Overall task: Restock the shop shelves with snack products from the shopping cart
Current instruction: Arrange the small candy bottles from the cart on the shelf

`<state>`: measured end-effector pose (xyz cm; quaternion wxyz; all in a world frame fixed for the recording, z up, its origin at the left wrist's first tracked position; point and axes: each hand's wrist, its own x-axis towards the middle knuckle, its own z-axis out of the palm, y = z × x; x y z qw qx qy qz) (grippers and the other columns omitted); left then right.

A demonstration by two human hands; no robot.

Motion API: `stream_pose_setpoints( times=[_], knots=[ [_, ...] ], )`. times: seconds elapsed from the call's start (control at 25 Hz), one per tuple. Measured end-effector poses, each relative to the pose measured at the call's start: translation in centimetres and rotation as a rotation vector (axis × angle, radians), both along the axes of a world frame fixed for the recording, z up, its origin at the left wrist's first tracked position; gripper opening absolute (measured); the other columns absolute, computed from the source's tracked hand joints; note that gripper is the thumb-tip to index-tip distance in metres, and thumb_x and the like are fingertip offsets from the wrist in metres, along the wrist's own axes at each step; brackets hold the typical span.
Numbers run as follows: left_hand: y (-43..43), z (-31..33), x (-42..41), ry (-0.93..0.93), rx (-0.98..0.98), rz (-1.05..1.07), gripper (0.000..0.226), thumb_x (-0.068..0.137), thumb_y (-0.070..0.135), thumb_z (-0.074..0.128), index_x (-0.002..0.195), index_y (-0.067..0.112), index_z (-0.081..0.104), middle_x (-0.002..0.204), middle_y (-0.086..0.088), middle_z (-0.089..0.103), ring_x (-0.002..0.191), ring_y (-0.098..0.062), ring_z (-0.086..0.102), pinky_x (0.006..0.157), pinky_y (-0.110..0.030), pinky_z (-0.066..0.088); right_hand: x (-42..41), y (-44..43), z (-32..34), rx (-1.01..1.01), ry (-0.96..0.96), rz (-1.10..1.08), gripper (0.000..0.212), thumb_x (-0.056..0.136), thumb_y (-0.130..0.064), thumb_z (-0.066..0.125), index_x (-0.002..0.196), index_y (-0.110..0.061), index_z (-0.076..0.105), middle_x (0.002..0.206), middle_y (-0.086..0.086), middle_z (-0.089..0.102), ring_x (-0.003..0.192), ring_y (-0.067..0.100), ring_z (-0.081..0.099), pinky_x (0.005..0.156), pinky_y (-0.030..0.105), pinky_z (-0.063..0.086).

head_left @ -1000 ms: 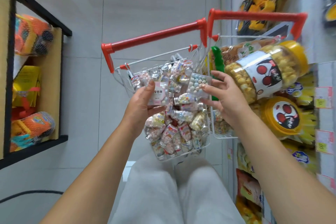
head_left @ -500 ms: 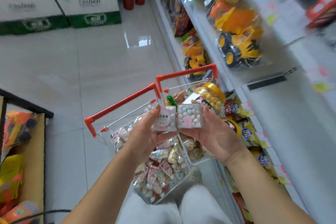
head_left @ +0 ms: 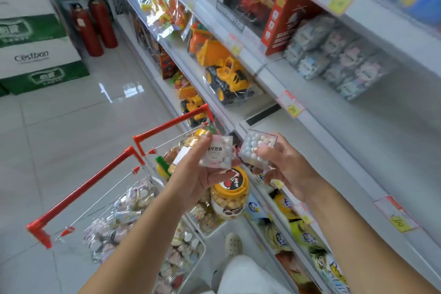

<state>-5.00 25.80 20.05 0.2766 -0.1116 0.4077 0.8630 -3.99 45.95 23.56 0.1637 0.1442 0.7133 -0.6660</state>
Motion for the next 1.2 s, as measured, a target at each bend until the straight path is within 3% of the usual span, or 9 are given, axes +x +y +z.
stream_pose_setpoints(
  times=[0.12,0.24,0.44,0.56,0.72,0.84,1.04,1.12,1.2],
  knots=[
    [3.2,1.0,-0.8,0.034,-0.042,-0.077,0.048,0.088,0.045,0.056,0.117,0.008,0.062,0.109,-0.023,0.071,0.091,-0.035,0.073,0.078,-0.042,0.062,0.2,2.7,1.1,0.248,0.102,0.020,0.055,0.065,-0.043,0.076,0.114,-0.042,0.050,0.099,0.004,0.066,0.076,0.016,0.065,0.057,0.030,0.048],
    [5.2,1.8,-1.5,0.014,-0.018,-0.095,0.047,0.088,0.046,0.055,0.114,0.009,0.064,0.106,-0.026,0.071,0.083,-0.034,0.073,0.067,-0.033,0.063,0.4,4.5,1.6,0.529,0.235,-0.067,0.062,0.068,-0.046,0.080,0.115,-0.042,0.040,0.104,-0.002,0.062,0.090,0.014,0.064,0.076,0.033,0.053],
    [8.0,2.3,-2.7,0.024,-0.013,-0.119,0.041,0.089,0.047,0.055,0.097,0.014,0.079,0.111,-0.029,0.069,0.087,-0.035,0.072,0.068,-0.031,0.062,0.5,6.2,1.6,0.758,0.462,-0.160,0.055,0.068,-0.042,0.080,0.109,-0.035,0.043,0.103,-0.012,0.055,0.092,0.011,0.055,0.071,0.017,0.042],
    [9.6,2.2,-3.2,0.038,0.012,-0.139,0.039,0.092,0.046,0.055,0.095,0.016,0.080,0.111,-0.027,0.069,0.089,-0.034,0.071,0.071,-0.032,0.062,0.9,7.3,1.9,0.836,0.540,-0.170,0.062,0.067,-0.036,0.082,0.119,-0.029,0.049,0.100,-0.018,0.044,0.094,0.006,0.048,0.073,0.010,0.038],
    [11.1,2.7,-3.8,0.028,0.021,-0.127,0.035,0.088,0.043,0.058,0.094,0.013,0.076,0.103,-0.022,0.073,0.085,-0.032,0.073,0.073,-0.033,0.063,1.0,8.7,1.7,0.842,0.563,-0.177,0.068,0.068,-0.036,0.085,0.125,-0.028,0.050,0.110,-0.008,0.049,0.096,-0.005,0.047,0.079,0.002,0.037],
    [11.9,2.9,-4.6,0.016,0.028,-0.161,0.039,0.091,0.041,0.056,0.109,0.008,0.064,0.105,-0.023,0.071,0.086,-0.032,0.072,0.075,-0.033,0.062,0.9,9.2,1.6,0.804,0.583,-0.159,0.061,0.071,-0.036,0.085,0.120,-0.032,0.048,0.111,-0.015,0.057,0.094,-0.003,0.053,0.074,0.004,0.040],
    [12.9,3.0,-6.0,0.030,0.018,-0.194,0.042,0.099,0.044,0.050,0.112,0.006,0.063,0.106,-0.022,0.071,0.088,-0.029,0.071,0.081,-0.032,0.061,0.2,9.7,1.8,0.402,0.380,-0.181,0.045,0.080,-0.038,0.076,0.107,-0.047,0.041,0.112,-0.014,0.062,0.081,0.018,0.071,0.069,0.034,0.058],
    [13.0,3.2,-6.8,0.023,0.020,-0.186,0.042,0.100,0.044,0.049,0.110,0.006,0.063,0.107,-0.022,0.071,0.089,-0.028,0.070,0.078,-0.029,0.062,-0.6,9.9,1.7,0.207,0.303,-0.196,0.031,0.087,-0.041,0.068,0.105,-0.041,0.044,0.112,0.002,0.063,0.076,0.024,0.072,0.068,0.036,0.058],
    [13.2,3.2,-7.8,0.018,0.025,-0.189,0.042,0.098,0.044,0.050,0.111,0.006,0.062,0.111,-0.023,0.069,0.097,-0.030,0.068,0.081,-0.030,0.061,-2.0,10.4,1.3,0.205,0.291,-0.232,0.027,0.086,-0.040,0.062,0.105,-0.034,0.043,0.112,0.009,0.062,0.073,0.019,0.069,0.066,0.030,0.056]
  ],
)
